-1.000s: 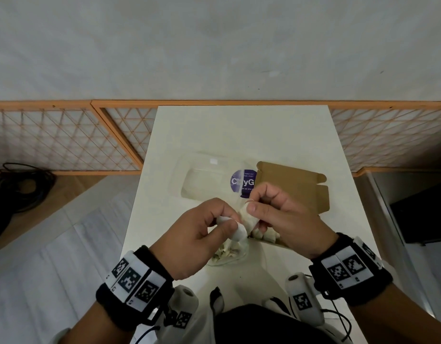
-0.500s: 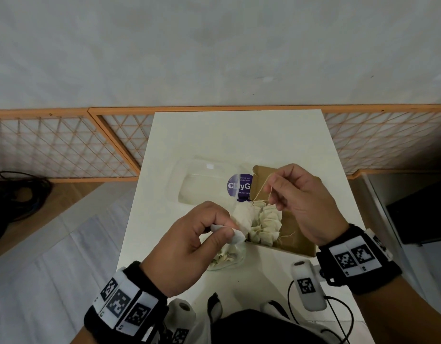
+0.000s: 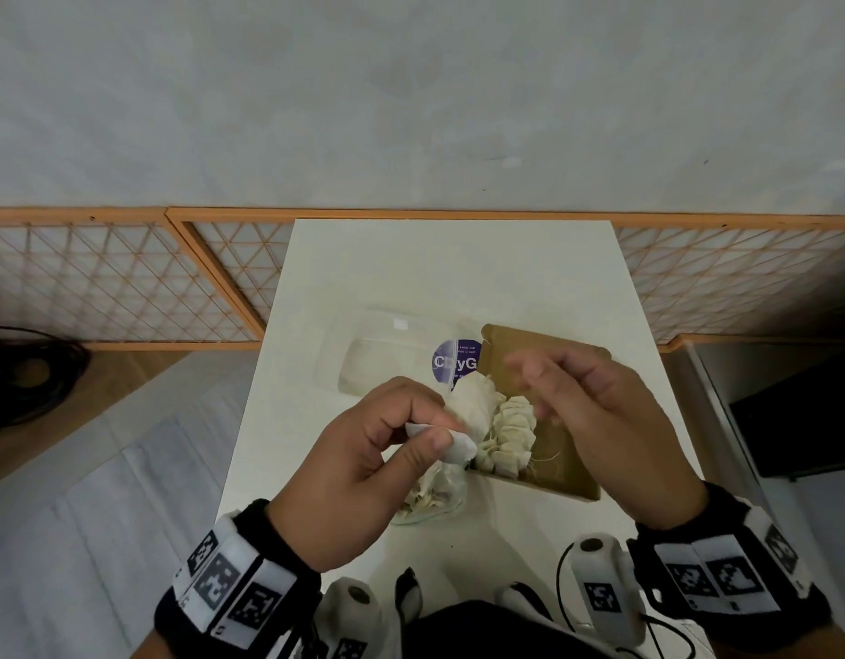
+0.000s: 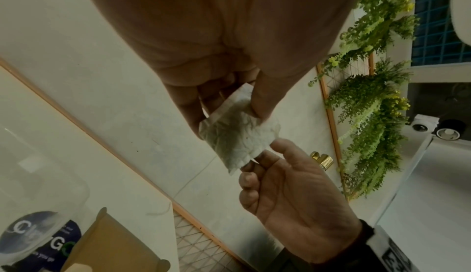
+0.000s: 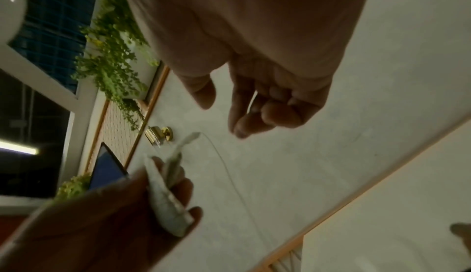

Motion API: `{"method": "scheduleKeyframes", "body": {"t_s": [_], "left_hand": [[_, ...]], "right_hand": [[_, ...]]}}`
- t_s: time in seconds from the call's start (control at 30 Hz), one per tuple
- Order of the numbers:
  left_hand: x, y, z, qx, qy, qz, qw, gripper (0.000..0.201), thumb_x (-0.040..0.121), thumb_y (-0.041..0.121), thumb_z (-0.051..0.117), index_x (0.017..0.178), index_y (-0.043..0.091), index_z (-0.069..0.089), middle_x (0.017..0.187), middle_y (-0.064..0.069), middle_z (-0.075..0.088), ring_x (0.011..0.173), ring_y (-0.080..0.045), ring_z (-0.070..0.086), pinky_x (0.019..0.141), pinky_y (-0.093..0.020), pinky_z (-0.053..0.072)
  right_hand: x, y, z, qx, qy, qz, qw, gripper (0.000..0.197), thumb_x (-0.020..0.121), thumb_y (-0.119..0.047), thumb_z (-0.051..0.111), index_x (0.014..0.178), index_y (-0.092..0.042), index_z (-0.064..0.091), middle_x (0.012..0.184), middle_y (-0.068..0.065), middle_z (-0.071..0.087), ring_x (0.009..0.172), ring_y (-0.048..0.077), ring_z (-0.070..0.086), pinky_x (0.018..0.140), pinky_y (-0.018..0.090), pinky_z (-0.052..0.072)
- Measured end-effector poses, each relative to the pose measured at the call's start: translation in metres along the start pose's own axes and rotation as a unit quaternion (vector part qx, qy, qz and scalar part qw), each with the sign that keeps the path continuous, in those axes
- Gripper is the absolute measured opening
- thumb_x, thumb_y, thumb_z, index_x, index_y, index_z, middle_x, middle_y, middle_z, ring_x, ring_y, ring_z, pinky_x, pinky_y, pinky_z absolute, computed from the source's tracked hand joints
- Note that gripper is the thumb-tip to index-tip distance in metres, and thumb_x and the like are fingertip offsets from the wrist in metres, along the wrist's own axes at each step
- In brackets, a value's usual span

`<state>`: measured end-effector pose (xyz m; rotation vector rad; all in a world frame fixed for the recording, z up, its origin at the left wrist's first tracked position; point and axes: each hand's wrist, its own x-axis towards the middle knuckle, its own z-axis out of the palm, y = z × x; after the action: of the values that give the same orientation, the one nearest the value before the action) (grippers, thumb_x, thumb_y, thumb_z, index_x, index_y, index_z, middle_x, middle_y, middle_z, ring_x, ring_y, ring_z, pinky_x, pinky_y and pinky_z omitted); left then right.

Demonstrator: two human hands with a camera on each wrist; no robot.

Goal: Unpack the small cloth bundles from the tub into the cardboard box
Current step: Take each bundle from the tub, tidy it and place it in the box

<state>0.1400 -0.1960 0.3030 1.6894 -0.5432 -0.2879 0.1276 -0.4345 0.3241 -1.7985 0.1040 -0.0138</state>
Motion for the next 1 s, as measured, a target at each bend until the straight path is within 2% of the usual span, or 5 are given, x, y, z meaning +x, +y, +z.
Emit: {"method": "scheduleKeyframes", "body": {"t_s": [0.13,0.3,0.5,0.77,1.0], "left_hand": [[0.001,-0.001,0.002,-0.032,0.004,-0.008,0.999,0.014,0.101,0.010,0.059,0.099,0.005,0.073,0.098,-0.007,0.069,0.098,-0.024,0.068,0.089,-0.030,0.053],[0.001,-0.005,0.002,-0.016,0.004,-0.021,1.000,0.014,0.100,0.016,0.062,0.097,0.012,0.075,0.103,-0.005,0.068,0.108,-0.024,0.067,0.092,-0.030,0.053],[0.005,-0.007,0.003,0.022,0.044,-0.024,0.999,0.013,0.099,0.018,0.068,0.099,0.021,0.080,0.122,-0.006,0.070,0.144,-0.018,0.047,0.108,-0.039,0.050],[0.009,-0.015,0.002,0.001,0.112,-0.022,0.993,0.013,0.093,0.014,0.076,0.102,0.022,0.074,0.096,-0.002,0.075,0.090,-0.025,0.073,0.084,-0.055,0.059],[0.008,-0.020,-0.003,0.006,0.125,-0.083,0.989,0.033,0.085,0.023,0.078,0.115,0.035,0.069,0.084,0.006,0.069,0.080,-0.019,0.067,0.081,-0.055,0.059]], "right_hand": [[0.000,-0.003,0.005,0.040,-0.133,0.071,0.988,0.031,0.089,-0.046,0.064,0.102,-0.023,0.080,0.074,-0.002,0.069,0.070,0.007,0.061,0.070,0.017,0.050],[0.008,0.006,0.010,0.093,-0.103,0.056,0.989,0.022,0.091,-0.034,0.069,0.092,-0.013,0.076,0.072,0.008,0.066,0.068,0.015,0.058,0.065,0.023,0.049],[0.011,0.003,0.013,-0.056,-0.146,-0.040,0.987,0.013,0.102,-0.017,0.065,0.094,-0.016,0.075,0.070,-0.019,0.065,0.067,0.000,0.058,0.067,0.013,0.044],[0.017,0.007,0.022,-0.063,-0.193,-0.033,0.979,0.016,0.104,-0.024,0.062,0.098,-0.018,0.076,0.069,-0.011,0.064,0.068,0.003,0.060,0.067,0.019,0.048],[0.027,0.005,0.037,-0.072,-0.203,-0.030,0.976,0.023,0.106,-0.028,0.060,0.090,-0.017,0.072,0.073,0.008,0.066,0.069,0.008,0.063,0.070,0.036,0.055]]}}
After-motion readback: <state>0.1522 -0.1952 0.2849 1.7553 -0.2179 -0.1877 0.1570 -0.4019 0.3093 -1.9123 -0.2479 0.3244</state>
